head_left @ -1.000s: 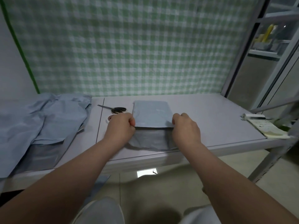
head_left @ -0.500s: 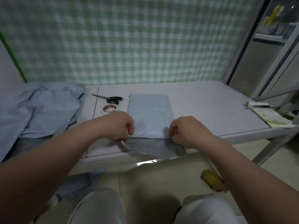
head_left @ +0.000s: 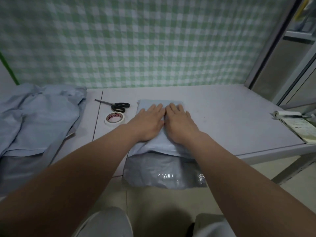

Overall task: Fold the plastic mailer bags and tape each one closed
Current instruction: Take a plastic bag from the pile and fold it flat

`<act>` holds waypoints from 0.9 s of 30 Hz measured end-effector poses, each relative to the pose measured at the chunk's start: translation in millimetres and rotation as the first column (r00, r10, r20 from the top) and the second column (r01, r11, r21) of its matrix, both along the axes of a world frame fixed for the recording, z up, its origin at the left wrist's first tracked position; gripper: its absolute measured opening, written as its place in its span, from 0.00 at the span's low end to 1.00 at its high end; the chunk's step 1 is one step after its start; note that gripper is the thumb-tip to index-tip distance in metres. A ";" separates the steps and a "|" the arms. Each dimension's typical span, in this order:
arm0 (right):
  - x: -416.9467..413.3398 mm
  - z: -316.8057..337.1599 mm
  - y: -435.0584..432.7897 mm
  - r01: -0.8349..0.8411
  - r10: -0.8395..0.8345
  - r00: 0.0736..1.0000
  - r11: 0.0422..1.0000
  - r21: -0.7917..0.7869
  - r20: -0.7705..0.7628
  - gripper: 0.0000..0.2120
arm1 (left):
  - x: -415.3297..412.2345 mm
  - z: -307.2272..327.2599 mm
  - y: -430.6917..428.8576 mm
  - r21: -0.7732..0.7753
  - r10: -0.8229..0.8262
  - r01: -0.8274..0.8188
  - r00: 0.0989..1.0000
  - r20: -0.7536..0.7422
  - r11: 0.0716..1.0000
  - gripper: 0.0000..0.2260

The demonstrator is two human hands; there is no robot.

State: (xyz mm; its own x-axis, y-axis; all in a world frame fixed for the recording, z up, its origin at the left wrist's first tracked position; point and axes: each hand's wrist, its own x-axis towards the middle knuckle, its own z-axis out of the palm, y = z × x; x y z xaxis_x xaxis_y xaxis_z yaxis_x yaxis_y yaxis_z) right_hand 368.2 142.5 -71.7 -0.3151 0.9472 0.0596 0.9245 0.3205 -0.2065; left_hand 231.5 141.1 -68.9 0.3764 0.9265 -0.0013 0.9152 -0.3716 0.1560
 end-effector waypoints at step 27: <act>15.4 2.9 22.0 0.030 -0.029 1.000 0.979 -0.200 0.009 0.25 | -18.3 -8.2 17.2 -0.084 -0.057 0.049 0.994 -0.097 0.995 0.27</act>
